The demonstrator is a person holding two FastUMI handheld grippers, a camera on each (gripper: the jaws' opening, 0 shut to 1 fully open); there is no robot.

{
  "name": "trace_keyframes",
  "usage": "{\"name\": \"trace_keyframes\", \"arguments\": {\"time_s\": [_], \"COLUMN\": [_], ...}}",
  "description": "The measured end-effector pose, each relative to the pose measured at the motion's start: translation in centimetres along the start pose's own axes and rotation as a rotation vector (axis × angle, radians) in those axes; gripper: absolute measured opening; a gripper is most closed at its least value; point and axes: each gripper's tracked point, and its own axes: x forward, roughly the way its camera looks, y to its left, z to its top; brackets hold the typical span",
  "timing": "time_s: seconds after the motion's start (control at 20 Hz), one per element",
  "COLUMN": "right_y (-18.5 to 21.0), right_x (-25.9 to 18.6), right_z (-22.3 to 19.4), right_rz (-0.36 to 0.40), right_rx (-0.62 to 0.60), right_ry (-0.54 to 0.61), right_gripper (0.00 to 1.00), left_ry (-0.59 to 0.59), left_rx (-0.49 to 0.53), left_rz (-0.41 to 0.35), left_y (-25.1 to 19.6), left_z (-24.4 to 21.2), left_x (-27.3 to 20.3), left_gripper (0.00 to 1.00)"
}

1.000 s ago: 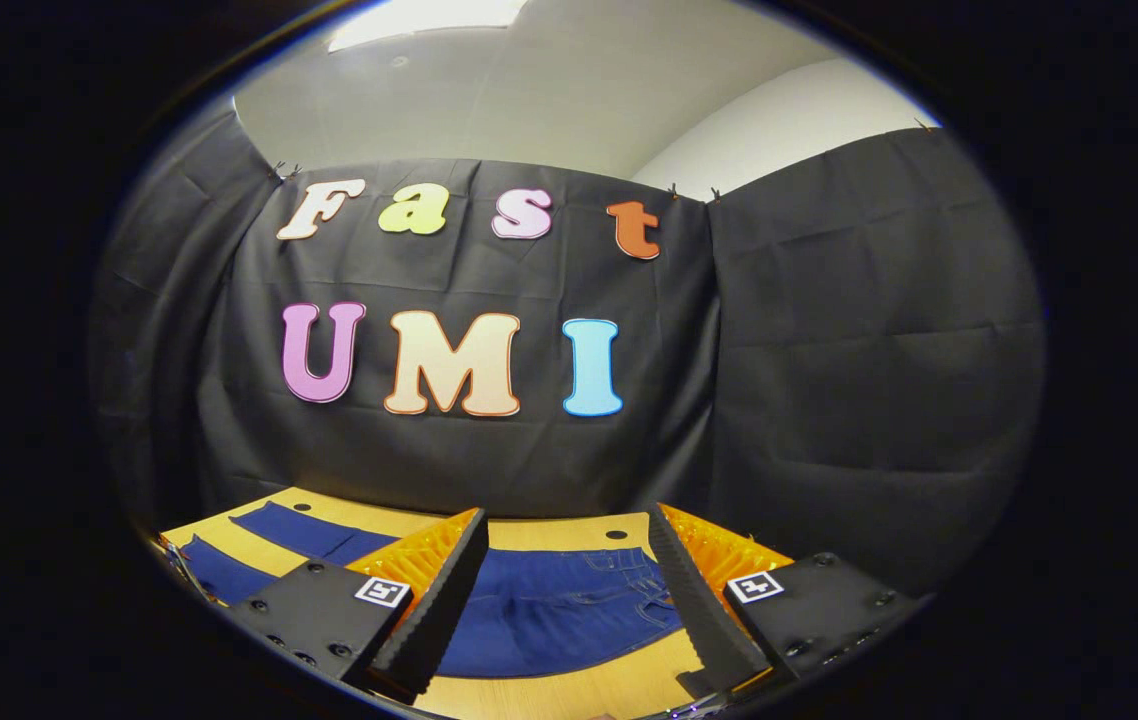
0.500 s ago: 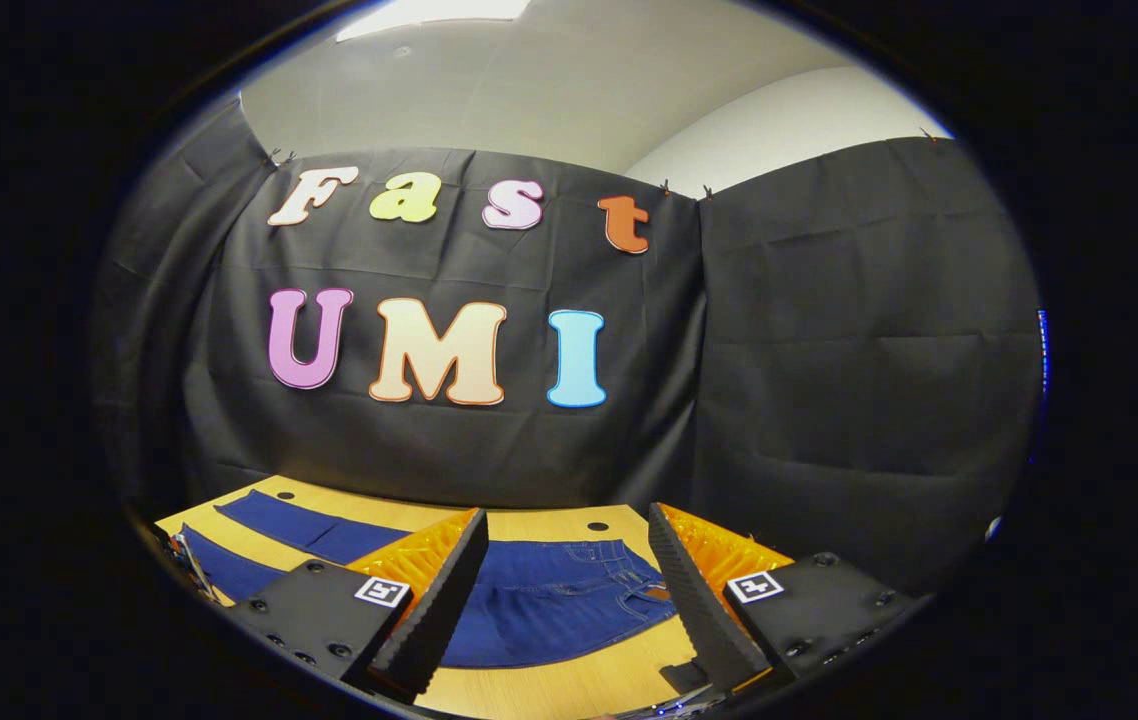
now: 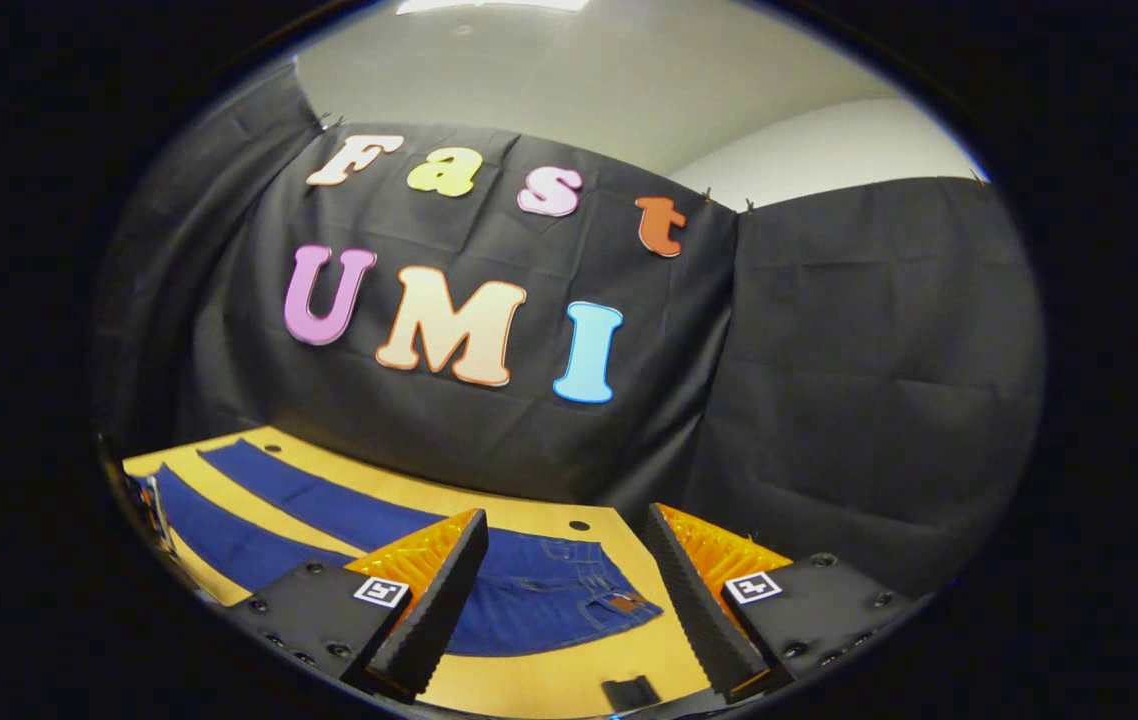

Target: Grasp the waist and the cuffs of the jeans and fold them to make the two legs overlap; first hold the waist and fold one-third of the jeans toward the cuffs, then hold the cuffs and fold the remaining one-third in the same direction to finish folding.

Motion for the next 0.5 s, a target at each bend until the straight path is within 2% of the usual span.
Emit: {"name": "trace_keyframes", "arguments": {"time_s": [0.2, 0.3, 0.35, 0.5], "right_y": [-1.9, -1.3, -0.8, -0.2], "right_x": [2.4, 3.1, 3.6, 5.3], "right_z": [-5.2, -8.5, -10.0, -14.8], "right_rz": [0.035, 0.09, 0.12, 0.195], "right_rx": [-0.114, -0.188, -0.234, -0.361], "right_ry": [0.089, 0.145, 0.164, 0.235], "right_gripper": [1.0, 0.97, 1.0, 0.99], "left_ry": [0.015, 0.026, 0.031, 0.056], "left_rx": [0.017, 0.016, 0.016, 0.02], "left_rz": [0.009, 0.002, 0.001, -0.004], "left_y": [0.1, -0.1, 0.0, 0.1], "left_z": [-0.2, -0.4, -0.3, -0.3], "left_x": [0.1, 0.0, 0.1, 0.2], "left_gripper": [0.0, 0.0, 0.0, 0.0]}}
